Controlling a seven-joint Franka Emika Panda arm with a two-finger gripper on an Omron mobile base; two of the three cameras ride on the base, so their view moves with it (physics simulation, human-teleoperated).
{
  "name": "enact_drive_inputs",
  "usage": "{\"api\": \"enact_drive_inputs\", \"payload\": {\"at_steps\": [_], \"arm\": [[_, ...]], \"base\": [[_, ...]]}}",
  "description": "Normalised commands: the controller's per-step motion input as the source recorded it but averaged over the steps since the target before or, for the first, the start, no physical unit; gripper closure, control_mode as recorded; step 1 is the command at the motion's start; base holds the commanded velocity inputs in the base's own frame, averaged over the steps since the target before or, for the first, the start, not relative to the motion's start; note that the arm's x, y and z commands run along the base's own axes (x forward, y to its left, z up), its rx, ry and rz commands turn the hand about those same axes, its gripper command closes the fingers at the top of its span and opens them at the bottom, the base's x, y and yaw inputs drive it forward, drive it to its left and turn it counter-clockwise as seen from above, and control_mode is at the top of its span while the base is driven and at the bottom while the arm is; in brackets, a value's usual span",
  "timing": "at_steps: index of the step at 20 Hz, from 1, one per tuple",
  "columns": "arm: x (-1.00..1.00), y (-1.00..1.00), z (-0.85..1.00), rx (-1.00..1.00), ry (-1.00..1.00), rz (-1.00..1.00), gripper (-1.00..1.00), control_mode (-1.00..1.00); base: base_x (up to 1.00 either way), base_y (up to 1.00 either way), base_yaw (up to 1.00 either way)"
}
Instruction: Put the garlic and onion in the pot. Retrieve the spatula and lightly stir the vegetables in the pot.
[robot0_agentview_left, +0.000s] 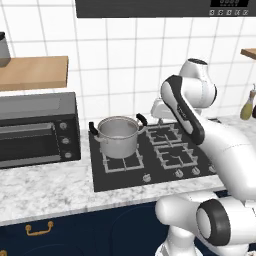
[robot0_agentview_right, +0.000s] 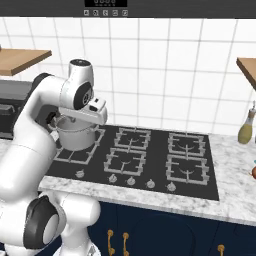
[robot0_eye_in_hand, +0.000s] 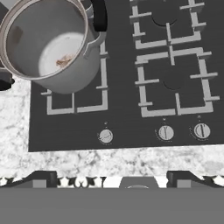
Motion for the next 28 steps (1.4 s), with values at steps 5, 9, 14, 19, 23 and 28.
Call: {"api": "enact_drive_inputs", "payload": {"at_steps": [5, 9, 14, 19, 23, 28], "arm": [[-0.14, 0.07, 0.00, 0.00, 0.03, -0.01, -1.00, 1.00], [0.00, 0.00, 0.00, 0.00, 0.00, 0.00, -1.00, 1.00], [0.00, 0.00, 0.00, 0.00, 0.00, 0.00, -1.00, 1.00], [0.00, 0.00, 0.00, 0.00, 0.00, 0.00, -1.00, 1.00], [0.00, 0.00, 0.00, 0.00, 0.00, 0.00, -1.00, 1.00], [0.18, -0.31, -0.25, 0.00, 0.00, 0.01, -1.00, -1.00]], "base": [[-0.01, -0.02, -0.02], [0.00, -0.80, -0.15], [0.05, -1.00, -0.11], [0.22, -0.95, -0.01], [0.17, -0.74, 0.07], [0.00, 0.00, 0.00]]}}
